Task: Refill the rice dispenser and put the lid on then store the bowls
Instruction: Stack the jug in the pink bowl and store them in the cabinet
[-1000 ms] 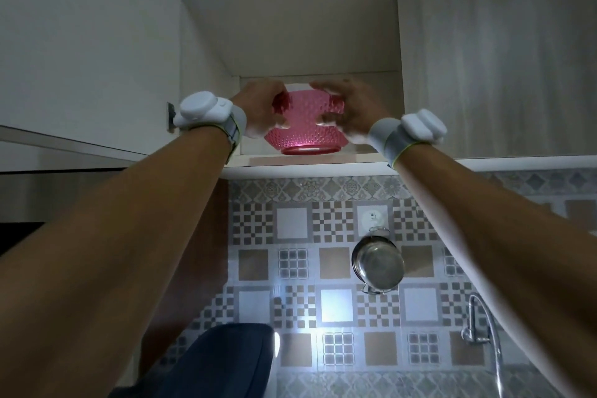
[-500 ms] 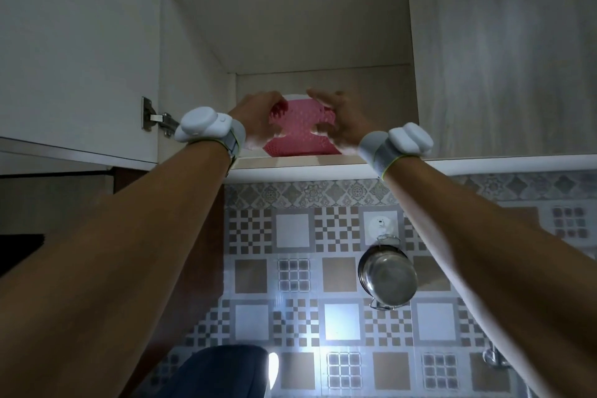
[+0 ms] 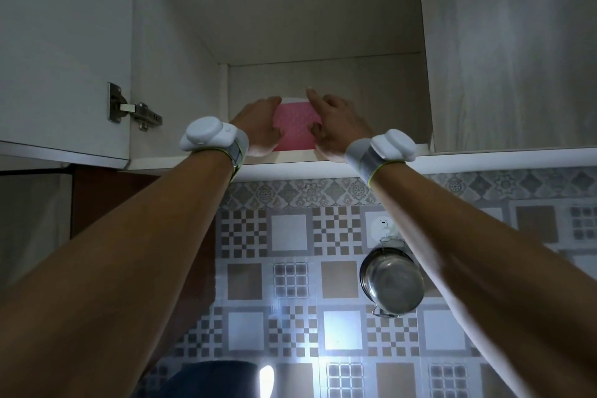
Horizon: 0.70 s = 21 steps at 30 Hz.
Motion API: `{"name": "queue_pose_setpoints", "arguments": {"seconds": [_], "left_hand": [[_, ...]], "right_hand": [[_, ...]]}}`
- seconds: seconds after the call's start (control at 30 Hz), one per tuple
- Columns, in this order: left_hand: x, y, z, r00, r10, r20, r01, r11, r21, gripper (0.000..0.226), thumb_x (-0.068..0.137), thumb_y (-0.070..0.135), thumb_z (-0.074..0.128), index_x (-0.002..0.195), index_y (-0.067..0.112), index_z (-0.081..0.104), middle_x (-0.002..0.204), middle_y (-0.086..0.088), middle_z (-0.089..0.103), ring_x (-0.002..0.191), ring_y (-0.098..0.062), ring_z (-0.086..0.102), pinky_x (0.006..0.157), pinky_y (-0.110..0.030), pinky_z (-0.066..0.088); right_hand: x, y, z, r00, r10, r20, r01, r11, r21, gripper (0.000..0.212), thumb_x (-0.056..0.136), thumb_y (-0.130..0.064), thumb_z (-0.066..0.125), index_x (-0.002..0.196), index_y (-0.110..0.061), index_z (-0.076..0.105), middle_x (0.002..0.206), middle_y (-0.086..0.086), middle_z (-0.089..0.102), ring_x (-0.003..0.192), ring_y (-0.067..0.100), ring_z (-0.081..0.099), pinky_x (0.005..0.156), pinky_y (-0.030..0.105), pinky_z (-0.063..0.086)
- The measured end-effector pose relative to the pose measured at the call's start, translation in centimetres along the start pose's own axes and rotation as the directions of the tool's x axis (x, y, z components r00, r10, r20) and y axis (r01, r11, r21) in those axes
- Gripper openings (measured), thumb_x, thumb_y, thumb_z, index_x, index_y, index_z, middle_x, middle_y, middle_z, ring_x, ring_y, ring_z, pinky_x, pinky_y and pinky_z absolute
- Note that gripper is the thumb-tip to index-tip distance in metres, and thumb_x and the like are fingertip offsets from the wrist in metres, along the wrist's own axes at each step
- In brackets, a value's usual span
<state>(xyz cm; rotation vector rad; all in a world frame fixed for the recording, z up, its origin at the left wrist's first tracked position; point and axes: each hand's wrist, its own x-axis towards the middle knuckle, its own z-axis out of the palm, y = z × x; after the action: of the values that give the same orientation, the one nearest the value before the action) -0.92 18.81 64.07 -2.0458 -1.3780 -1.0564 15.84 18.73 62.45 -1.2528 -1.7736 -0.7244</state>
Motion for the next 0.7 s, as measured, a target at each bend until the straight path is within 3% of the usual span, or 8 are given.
{"name": "queue_pose_setpoints", "arguments": {"seconds": [0.23,0.33,0.5,0.7], "left_hand": [[0.9,0.3,1.2,0.998,-0.016,0.066,0.016,1.000,0.005,0.070,0.098,0.018,0.043,0.154,0.007,0.004,0.161,-0.012,0.013,0.148,-0.028,0.018,0.118,-0.033,0.020],[1.4,0.4,1.6,0.992,-0.041,0.117,0.038,0.999,0.025,0.071,0.099,0.016,0.039,0.154,0.007,-0.004,0.163,-0.012,-0.002,0.151,-0.026,0.005,0.120,-0.033,0.012],[2.1,0.1,2.4,0.976,-0.079,0.204,0.079,0.997,0.009,0.070,0.101,0.015,0.033,0.153,0.009,-0.013,0.161,-0.010,-0.018,0.151,-0.025,-0.010,0.124,-0.036,0.000],[2.6,-0.3,2.9,0.966,-0.100,0.241,0.112,0.993,-0.040,0.065,0.101,0.013,0.026,0.153,0.011,-0.013,0.161,-0.009,-0.019,0.150,-0.023,-0.013,0.123,-0.037,-0.005]], "right_hand": [[0.6,-0.5,0.0,0.985,0.082,0.152,-0.080,0.997,-0.022,0.066,0.101,-0.038,0.034,0.157,-0.023,0.002,0.164,0.006,0.008,0.150,0.029,0.010,0.118,0.053,0.021],[0.8,-0.7,0.2,0.973,0.117,0.201,-0.116,0.993,-0.015,0.067,0.103,-0.036,0.032,0.157,-0.018,-0.003,0.165,0.008,-0.003,0.152,0.031,0.000,0.122,0.043,0.009],[1.3,-0.9,0.5,0.951,0.163,0.263,-0.160,0.987,-0.031,0.071,0.102,-0.036,0.033,0.157,-0.015,-0.007,0.165,0.009,-0.011,0.152,0.029,-0.007,0.123,0.041,0.002],[1.7,-1.1,0.8,0.937,0.182,0.299,-0.169,0.983,-0.070,0.071,0.103,-0.037,0.030,0.156,-0.011,-0.008,0.164,0.010,-0.012,0.152,0.028,-0.008,0.123,0.038,0.000]]}}
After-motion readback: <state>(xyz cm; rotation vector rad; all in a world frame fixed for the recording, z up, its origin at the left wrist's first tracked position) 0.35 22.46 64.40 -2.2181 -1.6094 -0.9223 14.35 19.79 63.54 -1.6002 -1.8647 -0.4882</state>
